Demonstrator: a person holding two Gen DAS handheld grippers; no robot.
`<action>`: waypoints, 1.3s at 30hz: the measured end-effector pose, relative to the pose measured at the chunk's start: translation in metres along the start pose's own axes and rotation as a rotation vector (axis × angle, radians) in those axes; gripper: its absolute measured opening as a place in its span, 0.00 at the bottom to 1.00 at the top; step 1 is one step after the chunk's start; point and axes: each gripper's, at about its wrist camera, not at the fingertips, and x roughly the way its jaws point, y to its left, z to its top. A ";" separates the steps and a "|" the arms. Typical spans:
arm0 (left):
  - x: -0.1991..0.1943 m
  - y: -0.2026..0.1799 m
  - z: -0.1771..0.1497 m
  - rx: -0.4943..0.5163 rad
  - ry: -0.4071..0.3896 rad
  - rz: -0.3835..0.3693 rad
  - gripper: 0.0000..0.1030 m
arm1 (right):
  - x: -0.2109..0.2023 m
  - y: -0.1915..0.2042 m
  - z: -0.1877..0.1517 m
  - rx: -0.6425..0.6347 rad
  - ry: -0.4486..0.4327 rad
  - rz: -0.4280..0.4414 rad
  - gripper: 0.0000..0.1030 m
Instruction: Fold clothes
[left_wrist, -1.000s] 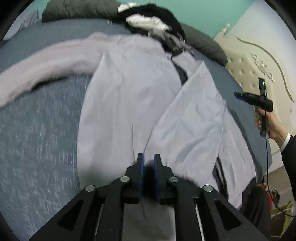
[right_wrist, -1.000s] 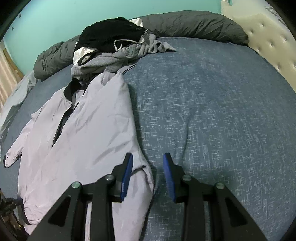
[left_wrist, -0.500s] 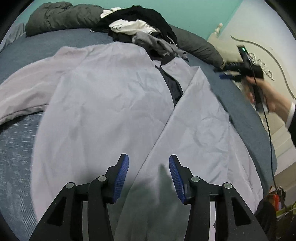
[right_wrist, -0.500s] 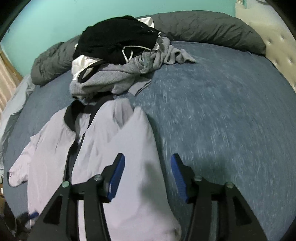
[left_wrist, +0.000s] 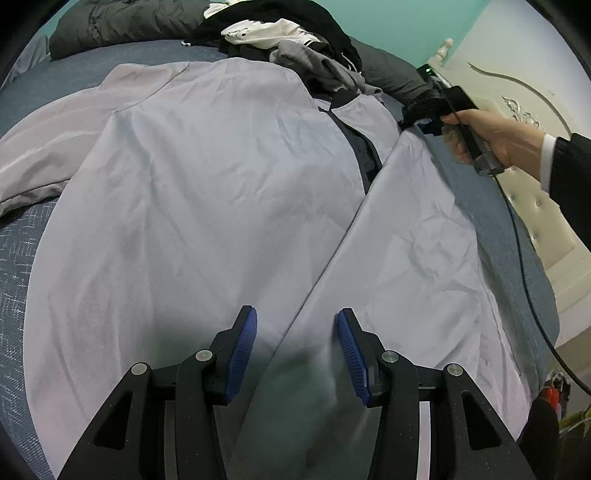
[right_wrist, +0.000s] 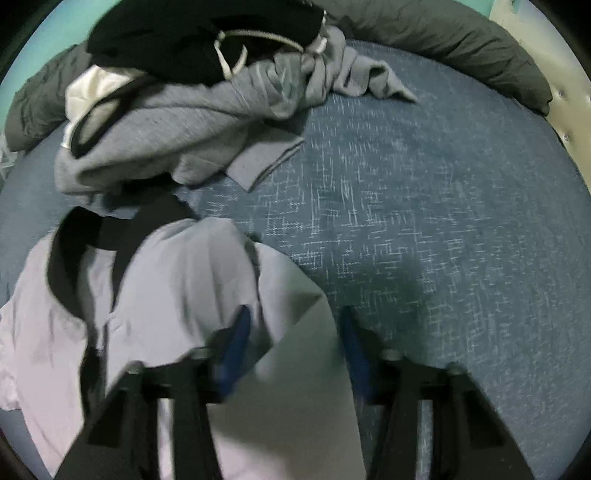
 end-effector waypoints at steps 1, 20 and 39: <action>0.001 0.000 0.000 0.000 0.001 0.000 0.48 | 0.006 0.000 0.001 0.000 0.011 -0.016 0.19; 0.000 -0.001 -0.002 0.020 0.004 0.011 0.48 | 0.030 -0.057 0.011 0.168 -0.095 -0.149 0.07; -0.014 0.002 0.003 0.002 -0.003 0.000 0.48 | -0.021 -0.113 -0.034 0.216 -0.236 0.140 0.15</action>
